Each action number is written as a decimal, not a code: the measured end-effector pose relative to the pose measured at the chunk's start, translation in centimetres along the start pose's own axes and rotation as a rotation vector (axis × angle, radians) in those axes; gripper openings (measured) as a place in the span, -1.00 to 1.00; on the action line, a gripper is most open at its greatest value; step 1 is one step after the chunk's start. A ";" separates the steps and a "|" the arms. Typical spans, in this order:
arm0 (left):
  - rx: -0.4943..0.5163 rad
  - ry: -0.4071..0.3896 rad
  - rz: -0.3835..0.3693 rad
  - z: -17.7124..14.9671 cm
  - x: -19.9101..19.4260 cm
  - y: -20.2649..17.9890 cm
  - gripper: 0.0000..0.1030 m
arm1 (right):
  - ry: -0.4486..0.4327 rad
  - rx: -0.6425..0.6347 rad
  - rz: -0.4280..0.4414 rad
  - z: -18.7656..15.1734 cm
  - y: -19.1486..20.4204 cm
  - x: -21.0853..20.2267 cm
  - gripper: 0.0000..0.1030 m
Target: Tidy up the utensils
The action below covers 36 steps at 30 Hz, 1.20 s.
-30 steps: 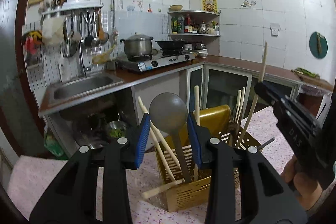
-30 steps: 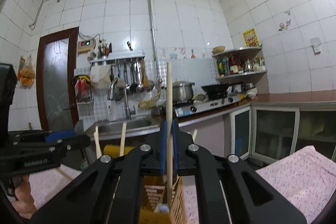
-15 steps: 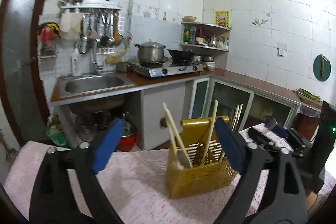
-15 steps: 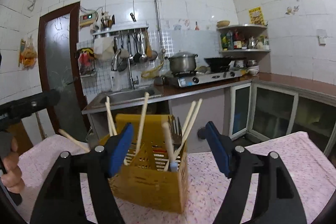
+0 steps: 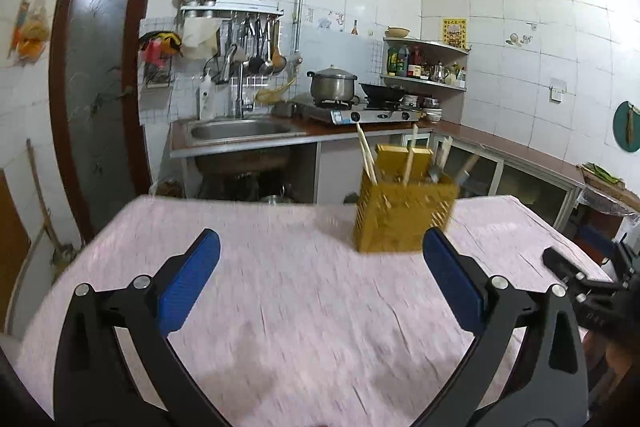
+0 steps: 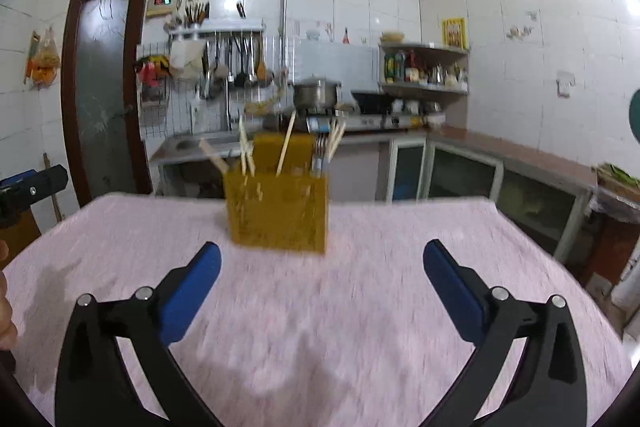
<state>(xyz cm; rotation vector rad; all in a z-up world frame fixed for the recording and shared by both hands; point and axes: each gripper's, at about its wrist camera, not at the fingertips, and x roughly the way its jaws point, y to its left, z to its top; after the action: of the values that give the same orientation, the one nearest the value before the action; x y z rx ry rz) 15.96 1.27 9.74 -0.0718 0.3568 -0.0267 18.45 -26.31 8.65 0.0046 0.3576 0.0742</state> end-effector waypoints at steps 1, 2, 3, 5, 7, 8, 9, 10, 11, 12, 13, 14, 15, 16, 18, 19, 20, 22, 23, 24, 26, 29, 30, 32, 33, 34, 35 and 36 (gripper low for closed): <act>-0.007 0.001 0.000 -1.1 -0.9 -0.2 0.90 | 0.004 0.010 0.002 -0.8 0.1 -0.8 0.92; -0.015 0.000 0.008 -2.0 -1.5 -0.4 0.90 | 0.007 0.019 -0.006 -1.6 0.2 -1.6 0.92; -0.030 -0.001 0.029 -3.0 -2.2 -0.6 0.90 | 0.010 0.022 -0.020 -2.2 0.5 -2.2 0.92; -0.054 -0.020 0.060 -5.0 -3.5 -0.7 0.90 | 0.020 0.009 -0.061 -3.4 0.9 -3.1 0.92; -0.038 -0.039 0.070 -6.3 -4.0 -0.9 0.90 | 0.015 0.002 -0.073 -4.5 1.1 -3.8 0.92; -0.028 -0.045 0.068 -6.9 -4.1 -1.1 0.90 | 0.012 0.002 -0.060 -5.0 1.2 -4.0 0.92; -0.017 -0.043 0.069 -7.6 -4.0 -1.4 0.90 | 0.007 0.002 -0.058 -5.3 1.4 -4.1 0.92; -0.013 -0.034 0.069 -8.0 -3.8 -1.5 0.90 | -0.003 0.000 -0.062 -5.6 1.5 -4.3 0.92; -0.011 -0.025 0.062 -8.3 -3.6 -1.4 0.90 | -0.016 -0.005 -0.068 -5.9 1.7 -4.5 0.92; -0.007 -0.011 0.052 -8.7 -3.3 -1.5 0.90 | -0.022 -0.015 -0.069 -6.2 1.8 -4.6 0.92; -0.003 -0.005 0.052 -8.9 -3.1 -1.5 0.90 | -0.020 -0.021 -0.071 -6.3 1.9 -4.5 0.92; 0.000 0.001 0.053 -9.2 -3.0 -1.5 0.90 | -0.017 -0.020 -0.070 -6.4 2.0 -4.5 0.92; -0.001 0.003 0.055 -9.2 -3.0 -1.5 0.90 | -0.014 -0.013 -0.063 -6.4 2.0 -4.5 0.92; -0.002 0.003 0.055 -9.3 -2.9 -1.5 0.90 | -0.020 -0.008 -0.062 -6.4 1.9 -4.6 0.92; 0.002 0.001 0.059 -9.4 -2.9 -1.5 0.90 | -0.044 -0.014 -0.080 -6.1 2.2 -5.0 0.92; 0.008 -0.001 0.060 -9.5 -2.9 -1.6 0.90 | -0.060 -0.017 -0.093 -6.1 2.3 -5.3 0.92; 0.013 -0.001 0.062 -9.5 -2.9 -1.7 0.90 | -0.076 -0.012 -0.097 -6.1 2.2 -5.7 0.92; 0.027 -0.008 0.060 -9.5 -3.1 -1.9 0.90 | -0.084 -0.005 -0.100 -6.0 2.1 -6.0 0.92; 0.035 -0.015 0.062 -9.5 -3.2 -2.1 0.90 | -0.085 -0.005 -0.100 -6.0 2.0 -6.0 0.92; 0.040 -0.020 0.062 -9.4 -3.4 -2.1 0.90 | -0.086 -0.006 -0.100 -6.0 2.0 -6.1 0.92; 0.053 -0.031 0.060 -9.5 -3.6 -2.4 0.90 | -0.090 0.001 -0.098 -5.9 1.9 -6.3 0.92; 0.066 -0.042 0.060 -9.4 -3.8 -2.6 0.90 | -0.102 0.007 -0.102 -5.8 1.8 -6.6 0.92; 0.071 -0.048 0.060 -9.4 -3.9 -2.7 0.90 | -0.105 0.006 -0.105 -5.8 1.8 -6.7 0.92; 0.079 -0.055 0.058 -9.3 -4.1 -2.8 0.90 | -0.102 0.006 -0.101 -5.8 1.8 -6.7 0.92; 0.082 -0.055 0.058 -9.4 -4.1 -2.9 0.90 | -0.102 0.009 -0.098 -5.8 1.7 -6.7 0.92; 0.084 -0.054 0.058 -9.4 -4.1 -3.0 0.90 | -0.103 0.012 -0.097 -5.8 1.7 -6.8 0.92; 0.087 -0.052 0.054 -9.4 -4.1 -3.0 0.90 | -0.105 0.013 -0.097 -5.8 1.6 -6.9 0.92; 0.088 -0.053 0.054 -9.4 -4.2 -3.0 0.90 | -0.105 0.013 -0.098 -5.8 1.6 -6.9 0.92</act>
<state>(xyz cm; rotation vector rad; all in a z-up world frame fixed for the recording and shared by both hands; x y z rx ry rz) 8.73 -2.21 2.64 0.0238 0.3037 0.0134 9.82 -25.26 5.69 0.0042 0.2529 -0.0256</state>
